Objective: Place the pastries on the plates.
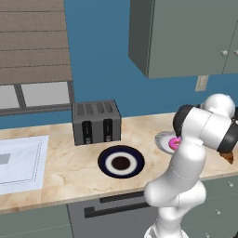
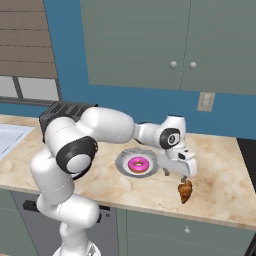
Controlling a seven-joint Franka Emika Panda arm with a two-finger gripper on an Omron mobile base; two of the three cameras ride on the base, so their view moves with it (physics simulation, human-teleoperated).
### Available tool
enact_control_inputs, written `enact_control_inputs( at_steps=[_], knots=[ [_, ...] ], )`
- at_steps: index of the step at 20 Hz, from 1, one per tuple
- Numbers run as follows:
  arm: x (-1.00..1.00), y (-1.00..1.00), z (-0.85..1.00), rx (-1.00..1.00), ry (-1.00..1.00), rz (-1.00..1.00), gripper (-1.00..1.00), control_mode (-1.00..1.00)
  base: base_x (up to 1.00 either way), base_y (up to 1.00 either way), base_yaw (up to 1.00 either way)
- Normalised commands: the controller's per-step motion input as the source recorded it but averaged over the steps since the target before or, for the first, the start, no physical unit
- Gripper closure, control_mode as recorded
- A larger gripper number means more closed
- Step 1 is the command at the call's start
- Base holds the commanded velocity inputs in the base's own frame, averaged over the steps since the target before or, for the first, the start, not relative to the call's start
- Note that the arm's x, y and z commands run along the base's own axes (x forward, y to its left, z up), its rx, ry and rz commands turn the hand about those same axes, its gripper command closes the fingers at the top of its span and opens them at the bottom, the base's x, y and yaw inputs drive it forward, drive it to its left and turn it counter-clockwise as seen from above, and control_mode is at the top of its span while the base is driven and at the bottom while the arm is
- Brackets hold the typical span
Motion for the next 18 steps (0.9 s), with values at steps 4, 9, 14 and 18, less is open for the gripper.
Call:
enact_control_inputs(
  at_steps=[4,9,14,18],
  knots=[
    [0.00,-0.43,-0.08,-0.01,0.00,0.00,-1.00,-1.00,0.00,0.00,0.00],
    [0.00,-0.17,-0.22,0.00,0.00,0.00,-1.00,-1.00,0.00,0.00,0.00],
    [0.00,-0.02,-0.21,0.00,-0.01,0.00,-1.00,-1.00,0.00,0.00,0.00],
    [0.00,-0.12,-0.22,0.00,0.00,0.00,-1.00,-1.00,0.00,0.00,0.00]
  ],
)
